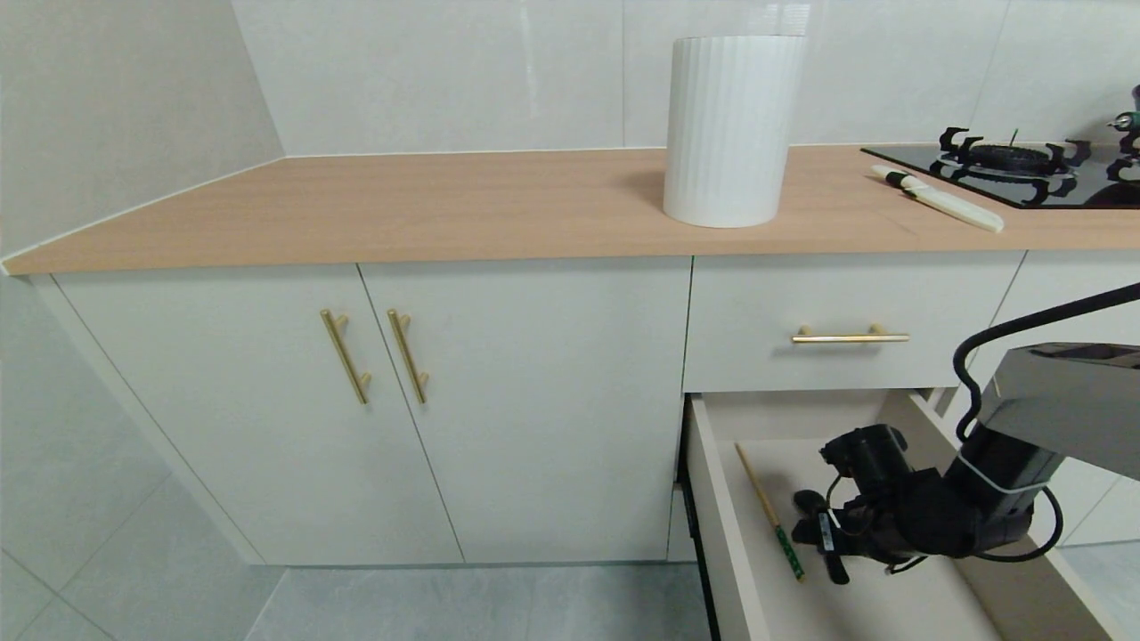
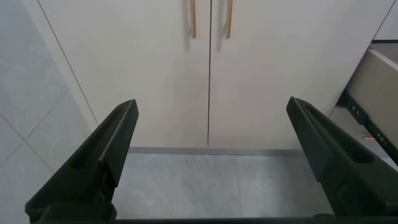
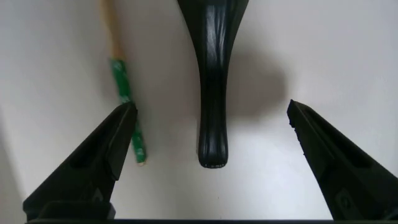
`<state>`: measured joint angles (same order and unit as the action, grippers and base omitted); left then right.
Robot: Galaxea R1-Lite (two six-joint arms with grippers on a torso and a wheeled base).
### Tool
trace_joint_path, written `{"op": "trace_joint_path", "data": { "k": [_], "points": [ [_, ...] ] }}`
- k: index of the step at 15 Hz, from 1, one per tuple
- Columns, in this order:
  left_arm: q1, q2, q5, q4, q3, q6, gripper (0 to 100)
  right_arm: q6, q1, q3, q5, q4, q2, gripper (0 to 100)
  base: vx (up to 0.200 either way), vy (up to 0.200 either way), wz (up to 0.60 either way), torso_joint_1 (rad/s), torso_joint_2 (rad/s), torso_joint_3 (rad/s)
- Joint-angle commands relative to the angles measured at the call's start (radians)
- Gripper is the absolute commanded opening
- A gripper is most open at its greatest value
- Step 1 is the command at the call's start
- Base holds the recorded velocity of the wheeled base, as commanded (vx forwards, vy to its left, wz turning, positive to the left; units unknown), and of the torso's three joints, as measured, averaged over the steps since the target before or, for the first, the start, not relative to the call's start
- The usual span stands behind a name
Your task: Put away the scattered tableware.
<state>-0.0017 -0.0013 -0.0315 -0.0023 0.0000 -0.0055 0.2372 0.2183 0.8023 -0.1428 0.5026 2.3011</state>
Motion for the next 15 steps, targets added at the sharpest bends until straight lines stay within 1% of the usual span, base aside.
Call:
{"op": "trace_joint_path", "data": {
  "k": [1,5,6,7,9,10,11,12,15],
  "points": [
    [0.000,0.001,-0.001,-0.001,0.000,-0.001,100,0.002,0.000,-0.072,-0.001,0.037,-0.166,100,0.000,0.000,0.00,0.000,0.00,0.000],
    [0.000,0.001,-0.001,-0.001,0.000,-0.001,100,0.007,0.010,-0.153,-0.001,0.040,-0.410,100,0.000,0.000,0.00,0.000,0.00,0.000],
    [0.000,0.001,-0.001,-0.001,0.000,0.004,100,0.004,0.021,-0.199,0.006,0.034,-0.531,100,0.000,0.000,0.00,0.000,0.00,0.000],
    [0.000,0.001,-0.001,0.001,0.000,0.015,100,0.002,0.026,-0.232,0.006,0.031,-0.600,100,0.000,0.000,0.00,0.000,0.00,0.000],
    [0.000,0.001,-0.001,-0.001,0.000,0.012,100,-0.001,0.027,-0.276,0.006,0.030,-0.675,100,0.000,0.000,0.00,0.000,0.00,0.000],
    [0.000,0.001,-0.001,-0.001,0.000,0.001,100,-0.003,0.047,-0.313,0.006,0.014,-0.733,100,0.000,0.000,0.00,0.000,0.00,0.000],
    [0.000,0.001,-0.001,0.001,0.000,-0.001,100,-0.003,0.058,-0.331,0.008,-0.004,-0.769,100,0.000,0.000,0.00,0.000,0.00,0.000],
    [0.000,0.001,-0.001,-0.001,0.000,-0.001,100,-0.003,0.070,-0.339,0.008,-0.019,-0.793,100,-0.200,0.000,0.00,-0.002,0.00,0.007],
    [0.000,0.001,-0.001,-0.001,0.000,-0.002,100,-0.003,0.141,-0.351,0.005,-0.188,-0.936,100,-0.200,0.000,0.00,0.009,0.00,0.001]
  ]
}}
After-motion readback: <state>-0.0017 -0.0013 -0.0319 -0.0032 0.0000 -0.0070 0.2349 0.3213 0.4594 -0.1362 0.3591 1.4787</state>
